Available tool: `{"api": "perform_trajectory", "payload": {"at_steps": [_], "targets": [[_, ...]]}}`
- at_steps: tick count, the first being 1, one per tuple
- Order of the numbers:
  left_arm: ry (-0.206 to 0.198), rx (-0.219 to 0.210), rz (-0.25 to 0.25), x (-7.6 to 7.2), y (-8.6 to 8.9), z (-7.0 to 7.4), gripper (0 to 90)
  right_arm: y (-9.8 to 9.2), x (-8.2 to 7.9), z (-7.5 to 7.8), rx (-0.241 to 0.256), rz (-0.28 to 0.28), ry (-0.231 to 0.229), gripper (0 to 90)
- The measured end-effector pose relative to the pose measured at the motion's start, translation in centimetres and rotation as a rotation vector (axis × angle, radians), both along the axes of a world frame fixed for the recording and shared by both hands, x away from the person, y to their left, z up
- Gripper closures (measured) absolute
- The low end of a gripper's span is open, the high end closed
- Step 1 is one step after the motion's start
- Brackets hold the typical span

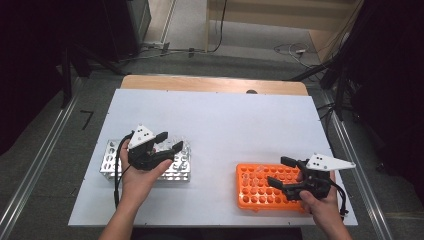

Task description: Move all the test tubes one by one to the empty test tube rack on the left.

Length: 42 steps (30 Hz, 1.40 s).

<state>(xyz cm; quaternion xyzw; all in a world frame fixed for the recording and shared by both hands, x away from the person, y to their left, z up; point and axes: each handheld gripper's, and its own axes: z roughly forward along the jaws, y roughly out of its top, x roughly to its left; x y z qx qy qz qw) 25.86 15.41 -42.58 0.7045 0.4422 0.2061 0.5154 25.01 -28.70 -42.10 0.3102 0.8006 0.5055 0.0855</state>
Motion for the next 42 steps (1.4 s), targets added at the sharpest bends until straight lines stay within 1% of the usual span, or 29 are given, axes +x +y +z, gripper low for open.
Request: {"api": "perform_trajectory", "payload": {"at_steps": [1,5,7,8,9,11,13,16,17,21,25,28,29,34,39,42], "targets": [[-0.003,0.0,-0.009,-0.2,0.0,0.1,28.2,0.1,0.1,-0.1,-0.002,-0.002,0.004,14.2],[-0.01,-0.024,-0.04,-1.0,-0.3,0.4,17.6,0.6,0.4,-0.6,-0.017,-0.008,0.023,21.2],[-0.01,-0.026,-0.047,-1.2,-0.5,0.6,9.4,1.0,0.6,-1.0,-0.032,-0.005,0.034,25.6],[-0.009,-0.034,-0.054,-1.3,-0.6,0.7,7.3,1.1,0.7,-1.1,-0.043,-0.002,0.037,27.0],[-0.008,-0.035,-0.058,-1.4,-0.7,0.7,4.7,1.2,0.7,-1.3,-0.049,-0.001,0.044,28.1],[-0.008,-0.028,-0.083,-1.6,-1.0,0.7,0.0,1.5,1.0,-1.6,-0.057,-0.006,0.059,30.1],[-0.012,-0.041,-0.1,-1.9,-1.2,0.7,0.0,1.6,1.2,-1.8,-0.061,-0.006,0.072,32.7],[-0.013,-0.048,-0.124,-2.3,-1.2,0.7,0.0,1.8,1.5,-2.2,-0.08,-0.005,0.09,37.1],[-0.014,-0.055,-0.129,-2.4,-1.3,0.7,0.0,1.9,1.6,-2.3,-0.086,0.002,0.095,39.3],[-0.012,-0.052,-0.138,-2.6,-1.4,0.7,0.0,2.4,1.8,-2.8,-0.114,0.021,0.12,47.1],[-0.01,-0.048,-0.146,-2.6,-1.6,0.6,0.0,2.9,2.1,-3.2,-0.149,0.013,0.14,51.4],[-0.008,-0.041,-0.15,-2.5,-1.8,0.6,0.0,3.2,2.3,-3.4,-0.193,0.004,0.143,53.8],[-0.008,-0.04,-0.152,-2.5,-1.8,0.6,0.0,3.4,2.4,-3.4,-0.198,0.0,0.149,54.7],[-0.003,-0.039,-0.153,-2.5,-1.9,0.5,0.0,3.9,2.4,-3.5,-0.221,-0.002,0.146,59.2],[-0.005,-0.038,-0.154,-2.5,-1.9,0.5,0.0,4.4,2.4,-3.7,-0.244,0.01,0.142,63.1],[-0.006,-0.037,-0.154,-2.5,-1.9,0.5,0.0,4.5,2.3,-3.7,-0.248,0.013,0.136,64.5]]}}
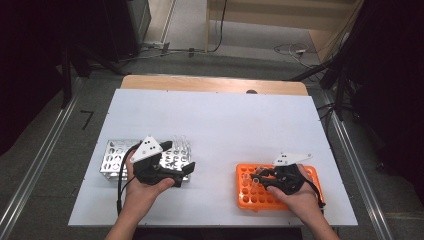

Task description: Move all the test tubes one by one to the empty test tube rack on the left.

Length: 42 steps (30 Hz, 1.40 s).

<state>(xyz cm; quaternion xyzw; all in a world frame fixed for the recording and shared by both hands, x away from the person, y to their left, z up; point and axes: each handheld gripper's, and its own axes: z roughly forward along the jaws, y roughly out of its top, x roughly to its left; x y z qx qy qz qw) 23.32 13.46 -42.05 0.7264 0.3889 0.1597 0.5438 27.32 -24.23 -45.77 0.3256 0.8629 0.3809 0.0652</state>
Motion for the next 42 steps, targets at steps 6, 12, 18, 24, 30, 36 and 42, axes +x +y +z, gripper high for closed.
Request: {"api": "perform_trajectory", "payload": {"at_steps": [6,12,18,24,30,36,42], "targets": [[0.0,0.001,-0.001,0.0,-0.1,0.0,0.0,0.0,-0.2,-0.1,-0.017,0.008,-0.027,70.3],[0.0,0.005,-0.006,0.0,-0.2,0.0,0.0,0.1,-0.3,-0.1,-0.011,0.003,-0.028,73.4],[-0.001,0.003,-0.009,-0.1,-0.3,0.0,0.0,-0.4,-0.3,0.3,0.032,-0.008,-0.027,73.4],[-0.006,-0.003,-0.016,-0.1,-0.4,0.1,0.0,-0.9,-0.6,1.1,0.066,-0.022,-0.052,73.5],[-0.007,-0.005,-0.021,-0.2,-0.5,0.3,0.0,-1.6,-0.9,2.3,0.102,-0.036,-0.071,73.7],[-0.021,-0.006,-0.032,-0.4,-0.7,0.8,0.0,-1.9,-1.3,3.8,0.136,-0.053,-0.109,73.8],[-0.028,-0.007,-0.044,-0.6,-1.1,1.0,0.0,-1.6,-1.7,5.2,0.168,-0.062,-0.154,73.8]]}}
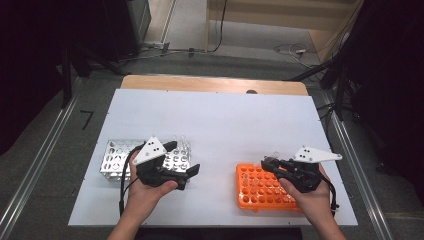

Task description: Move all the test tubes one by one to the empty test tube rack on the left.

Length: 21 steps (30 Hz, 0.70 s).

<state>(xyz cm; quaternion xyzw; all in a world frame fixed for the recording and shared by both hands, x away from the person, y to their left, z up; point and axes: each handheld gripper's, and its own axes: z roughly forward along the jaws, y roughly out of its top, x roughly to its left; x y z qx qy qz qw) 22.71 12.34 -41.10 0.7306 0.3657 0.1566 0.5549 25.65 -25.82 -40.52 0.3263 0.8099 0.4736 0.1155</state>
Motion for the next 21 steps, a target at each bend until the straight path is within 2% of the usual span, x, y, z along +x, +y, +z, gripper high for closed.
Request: {"api": "perform_trajectory", "payload": {"at_steps": [10,21], "targets": [[-0.007,0.001,-0.027,-0.3,-0.8,0.3,0.3,0.9,-0.5,1.4,0.047,0.001,-0.041,73.8],[-0.004,0.017,-0.051,-0.5,-1.9,0.4,0.3,2.5,-1.4,1.6,0.081,0.057,-0.043,73.8]]}}
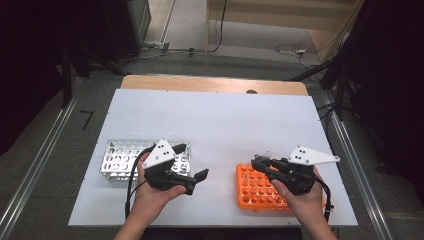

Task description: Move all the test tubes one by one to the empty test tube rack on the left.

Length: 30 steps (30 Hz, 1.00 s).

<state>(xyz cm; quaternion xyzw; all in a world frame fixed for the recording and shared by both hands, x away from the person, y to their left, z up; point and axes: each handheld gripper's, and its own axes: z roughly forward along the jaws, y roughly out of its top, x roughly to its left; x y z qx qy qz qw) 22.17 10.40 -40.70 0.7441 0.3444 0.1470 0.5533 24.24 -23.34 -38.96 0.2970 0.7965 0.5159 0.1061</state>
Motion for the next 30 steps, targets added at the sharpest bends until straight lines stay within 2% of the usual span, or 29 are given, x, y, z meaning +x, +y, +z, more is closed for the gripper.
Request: {"api": "perform_trajectory", "payload": {"at_steps": [4,19,23,30], "targets": [[-0.003,-0.004,-0.013,-0.1,-0.3,0.0,0.3,0.6,-0.4,-0.2,-0.001,0.019,-0.003,73.8],[-0.012,0.001,-0.037,-0.4,-1.2,0.2,2.0,2.0,-1.3,-1.2,0.018,0.088,0.043,73.8],[-0.013,-0.002,-0.048,-0.5,-1.4,0.3,2.2,2.4,-1.6,-1.4,0.007,0.101,0.049,73.8],[-0.03,-0.016,-0.091,-0.9,-1.9,0.7,8.3,3.2,-1.9,-1.9,-0.016,0.127,0.056,73.8]]}}
